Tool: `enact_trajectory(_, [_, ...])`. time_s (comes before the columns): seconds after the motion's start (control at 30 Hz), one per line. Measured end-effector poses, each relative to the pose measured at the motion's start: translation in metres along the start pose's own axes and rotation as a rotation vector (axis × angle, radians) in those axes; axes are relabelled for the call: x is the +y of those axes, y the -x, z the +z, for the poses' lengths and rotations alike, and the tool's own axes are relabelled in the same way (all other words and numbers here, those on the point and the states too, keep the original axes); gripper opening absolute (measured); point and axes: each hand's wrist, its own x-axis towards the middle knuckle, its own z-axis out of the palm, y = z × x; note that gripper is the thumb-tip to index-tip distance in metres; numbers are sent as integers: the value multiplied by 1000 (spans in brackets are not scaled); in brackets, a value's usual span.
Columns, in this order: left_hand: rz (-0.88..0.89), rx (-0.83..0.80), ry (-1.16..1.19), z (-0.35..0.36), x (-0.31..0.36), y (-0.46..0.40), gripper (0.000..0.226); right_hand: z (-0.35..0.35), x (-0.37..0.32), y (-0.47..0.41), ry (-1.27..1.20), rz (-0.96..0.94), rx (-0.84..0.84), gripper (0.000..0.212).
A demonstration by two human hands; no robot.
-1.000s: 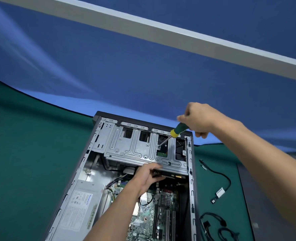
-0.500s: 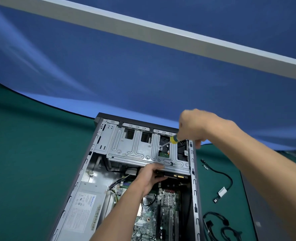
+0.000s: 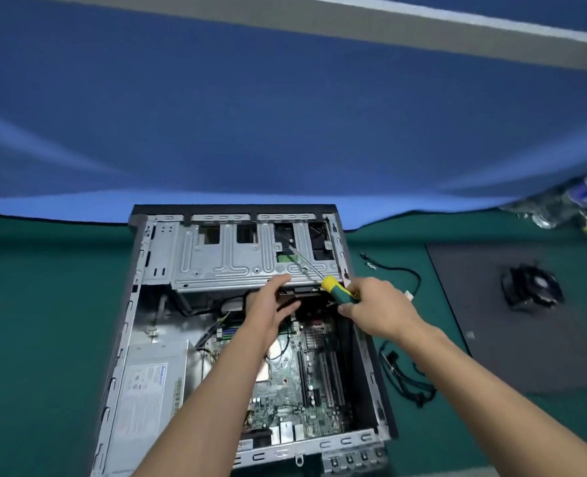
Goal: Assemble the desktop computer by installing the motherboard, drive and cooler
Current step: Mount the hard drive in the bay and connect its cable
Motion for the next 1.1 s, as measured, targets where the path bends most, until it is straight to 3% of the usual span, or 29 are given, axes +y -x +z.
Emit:
enact_trajectory(0.07, [70, 166, -184, 2, -6, 8, 40, 7, 13, 4, -199, 38, 27, 16])
enact_trajectory(0.23, [391, 474, -423, 22, -12, 28, 38, 12, 46, 7, -628, 152, 171, 18])
enact_trajectory(0.33, [608, 383, -638, 43, -18, 40, 37, 17, 70, 5, -719, 201, 120, 21])
enact_trajectory(0.43, [647, 155, -845, 74, -29, 41, 32, 28, 93, 2, -733, 240, 78, 25])
enact_trajectory(0.5, [679, 87, -1129, 93, -40, 39, 30, 38, 107, -2, -718, 272, 46, 27])
enact_trajectory(0.63, [846, 202, -1519, 103, -63, 34, 36, 59, 131, -14, -659, 318, -57, 34])
enact_trajectory(0.83, [842, 379, -1598, 109, -72, 24, 40, 81, 138, -46, -547, 301, -102, 44])
enact_trajectory(1.0, [819, 408, -1640, 109, -72, 21, 44, 92, 131, -64, -434, 220, -139, 21])
enact_trajectory(1.1, [841, 407, -1584, 107, -72, 20, 45, 99, 134, -66, -354, 168, -110, 29])
